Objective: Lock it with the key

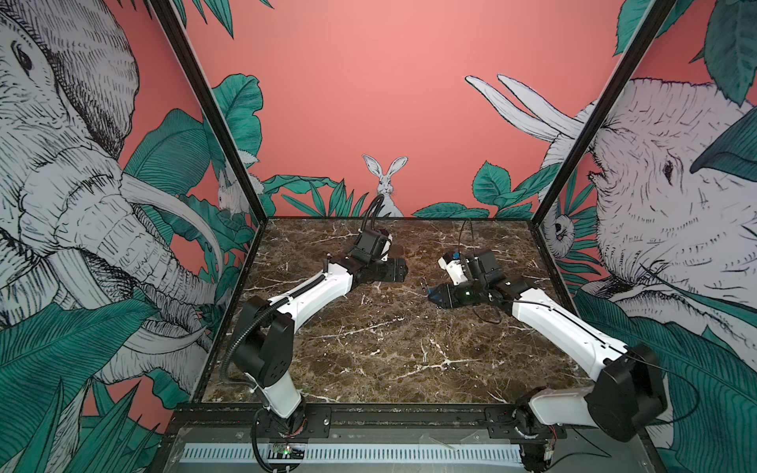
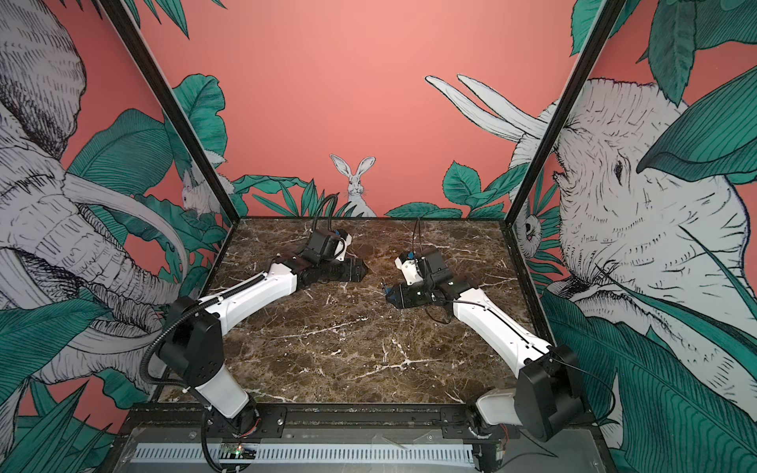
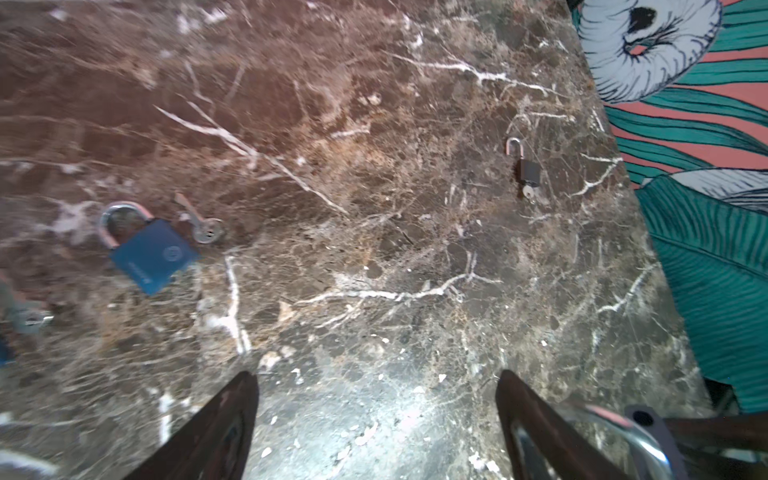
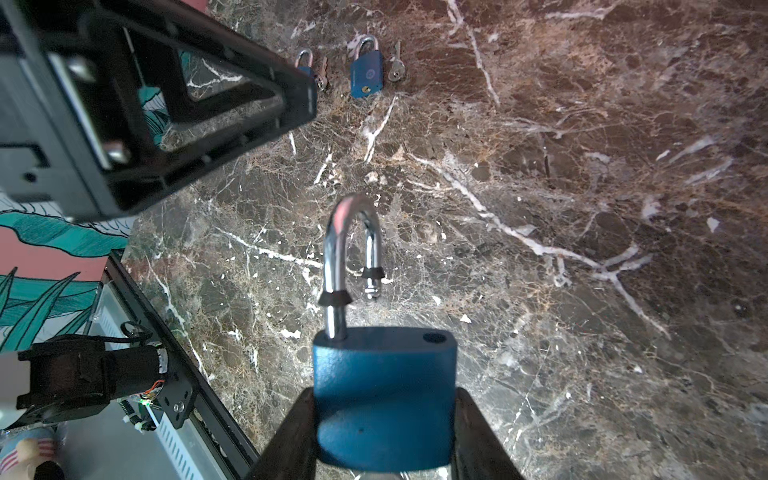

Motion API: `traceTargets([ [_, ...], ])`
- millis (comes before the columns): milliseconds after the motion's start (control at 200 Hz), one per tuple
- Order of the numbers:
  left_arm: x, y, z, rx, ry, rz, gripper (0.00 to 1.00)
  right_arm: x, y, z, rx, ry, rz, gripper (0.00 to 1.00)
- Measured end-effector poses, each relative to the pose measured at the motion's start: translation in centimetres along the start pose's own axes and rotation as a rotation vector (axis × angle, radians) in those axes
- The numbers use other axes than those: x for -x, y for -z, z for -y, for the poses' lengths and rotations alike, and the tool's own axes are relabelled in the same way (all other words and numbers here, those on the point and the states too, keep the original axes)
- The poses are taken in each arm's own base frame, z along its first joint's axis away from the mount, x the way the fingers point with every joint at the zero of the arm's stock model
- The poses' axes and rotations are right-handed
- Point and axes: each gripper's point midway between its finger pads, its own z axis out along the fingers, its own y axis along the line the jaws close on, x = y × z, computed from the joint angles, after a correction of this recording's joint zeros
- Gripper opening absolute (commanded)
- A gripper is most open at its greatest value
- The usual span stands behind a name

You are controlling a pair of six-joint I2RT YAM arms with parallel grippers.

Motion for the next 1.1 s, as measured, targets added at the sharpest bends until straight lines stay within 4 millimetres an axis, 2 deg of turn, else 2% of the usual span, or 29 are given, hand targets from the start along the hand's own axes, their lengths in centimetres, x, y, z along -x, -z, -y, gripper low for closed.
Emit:
traceTargets([
  [260,1.0,0.0,2.1,-0.112,0.037,0.033,0.85,-0.1,-0.1,0.0,0.006,-0.009,0.000,0.22],
  [550,-0.4,0.0,3.6,-0.200,0.108,-0.012,0.83,0.5,-0.5,-0.1,0.020,-0.019,0.018,0.22],
  [1100,-1.0,0.7,6.2,-0.283,0.148,-0.032,0.75,0.4,-1.4,-0.2,0.032,-0.023,0.004,0.22],
])
